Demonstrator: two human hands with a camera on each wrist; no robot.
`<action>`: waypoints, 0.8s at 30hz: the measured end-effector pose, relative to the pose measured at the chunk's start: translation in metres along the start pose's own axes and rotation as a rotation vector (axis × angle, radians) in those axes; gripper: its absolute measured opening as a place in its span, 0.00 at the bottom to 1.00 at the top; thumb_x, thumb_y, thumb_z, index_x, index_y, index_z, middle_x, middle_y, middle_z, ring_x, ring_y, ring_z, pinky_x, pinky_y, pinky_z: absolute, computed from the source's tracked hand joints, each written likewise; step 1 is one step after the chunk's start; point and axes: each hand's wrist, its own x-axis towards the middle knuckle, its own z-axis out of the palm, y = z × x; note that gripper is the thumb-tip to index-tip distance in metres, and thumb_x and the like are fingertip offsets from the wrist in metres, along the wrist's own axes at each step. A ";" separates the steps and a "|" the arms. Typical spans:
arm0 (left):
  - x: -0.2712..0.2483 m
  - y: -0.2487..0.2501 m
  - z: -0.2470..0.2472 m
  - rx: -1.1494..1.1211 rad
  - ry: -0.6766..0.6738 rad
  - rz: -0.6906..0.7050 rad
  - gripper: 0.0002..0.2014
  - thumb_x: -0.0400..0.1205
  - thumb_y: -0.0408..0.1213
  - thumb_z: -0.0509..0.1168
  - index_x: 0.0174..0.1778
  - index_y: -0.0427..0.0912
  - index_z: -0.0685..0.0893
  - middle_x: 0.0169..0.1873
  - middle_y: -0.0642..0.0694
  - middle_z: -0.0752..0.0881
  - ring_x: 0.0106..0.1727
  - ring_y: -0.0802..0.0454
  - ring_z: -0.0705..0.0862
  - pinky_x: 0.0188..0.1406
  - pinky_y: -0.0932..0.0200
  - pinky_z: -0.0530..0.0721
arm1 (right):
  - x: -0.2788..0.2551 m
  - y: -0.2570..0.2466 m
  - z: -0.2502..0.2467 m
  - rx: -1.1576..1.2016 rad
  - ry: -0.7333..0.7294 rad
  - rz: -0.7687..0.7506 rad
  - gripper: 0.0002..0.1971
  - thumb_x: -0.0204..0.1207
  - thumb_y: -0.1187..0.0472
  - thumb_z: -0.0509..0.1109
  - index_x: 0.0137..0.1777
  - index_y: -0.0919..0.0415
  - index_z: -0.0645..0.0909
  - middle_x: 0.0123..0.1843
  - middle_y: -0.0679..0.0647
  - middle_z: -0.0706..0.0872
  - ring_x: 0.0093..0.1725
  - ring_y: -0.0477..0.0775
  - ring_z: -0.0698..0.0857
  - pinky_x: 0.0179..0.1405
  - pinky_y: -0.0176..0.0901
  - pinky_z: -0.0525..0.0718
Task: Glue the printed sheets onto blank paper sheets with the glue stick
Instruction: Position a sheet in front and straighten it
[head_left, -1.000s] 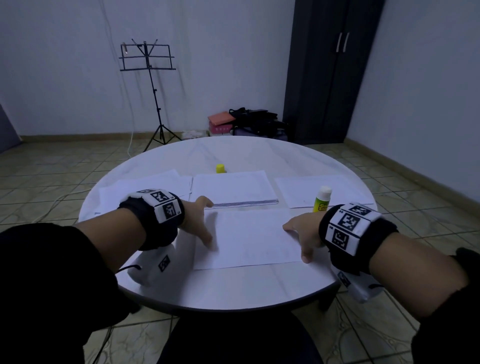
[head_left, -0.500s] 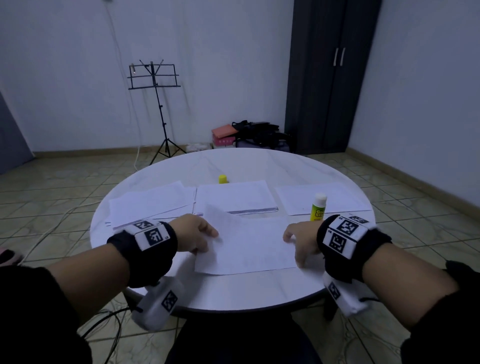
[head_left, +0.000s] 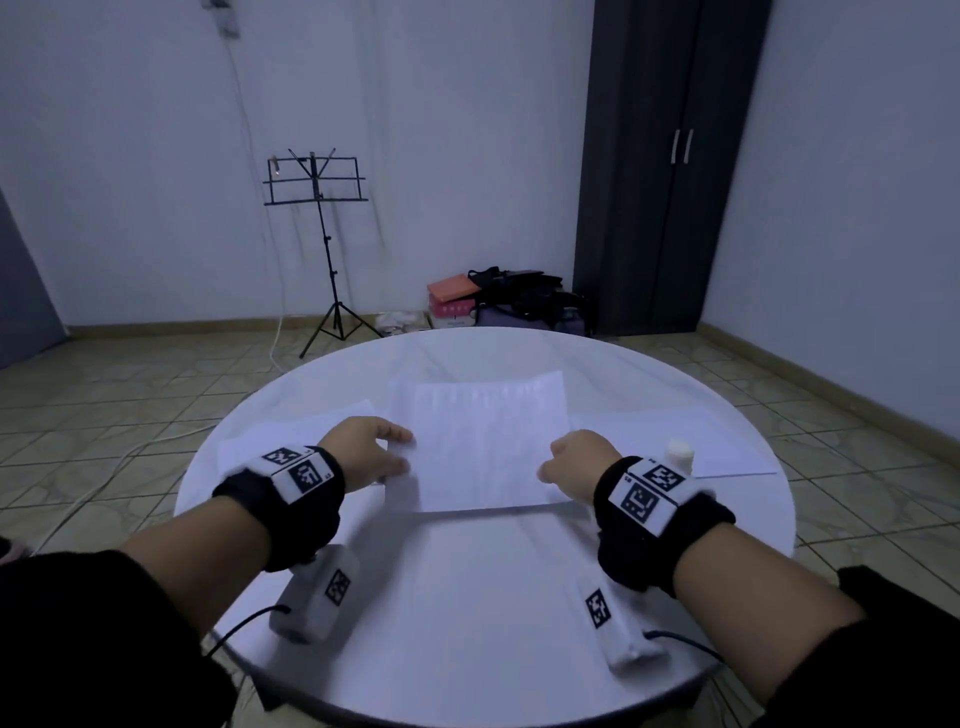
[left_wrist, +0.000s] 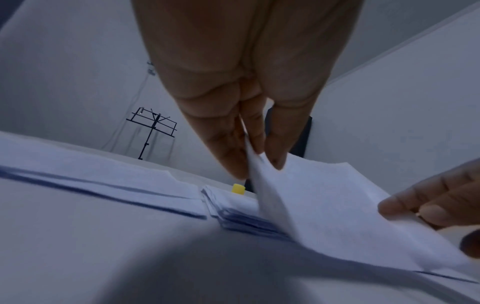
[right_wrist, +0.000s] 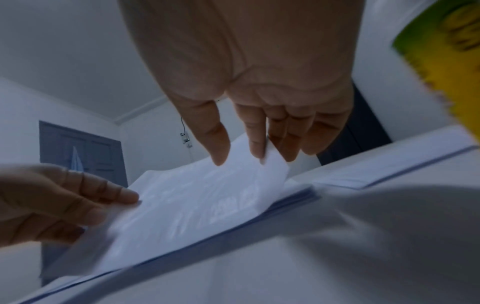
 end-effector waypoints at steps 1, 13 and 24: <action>0.010 0.002 0.001 0.053 -0.027 -0.001 0.20 0.75 0.31 0.73 0.63 0.43 0.84 0.48 0.44 0.85 0.40 0.51 0.84 0.36 0.71 0.82 | 0.011 -0.004 0.000 -0.025 0.016 0.011 0.14 0.77 0.60 0.65 0.31 0.55 0.65 0.48 0.55 0.76 0.46 0.55 0.75 0.37 0.38 0.74; 0.096 0.009 0.024 0.577 -0.268 -0.021 0.30 0.74 0.46 0.75 0.72 0.47 0.77 0.68 0.48 0.79 0.69 0.48 0.78 0.67 0.59 0.76 | 0.079 -0.032 -0.007 -0.540 -0.187 0.076 0.14 0.79 0.61 0.64 0.61 0.65 0.79 0.66 0.58 0.80 0.67 0.61 0.79 0.53 0.42 0.78; 0.088 -0.017 0.002 0.676 -0.249 -0.028 0.28 0.77 0.53 0.70 0.73 0.52 0.75 0.72 0.46 0.73 0.72 0.46 0.73 0.69 0.56 0.73 | 0.068 -0.044 0.001 -0.510 0.004 0.059 0.19 0.78 0.57 0.62 0.68 0.60 0.75 0.70 0.60 0.74 0.71 0.63 0.73 0.70 0.53 0.73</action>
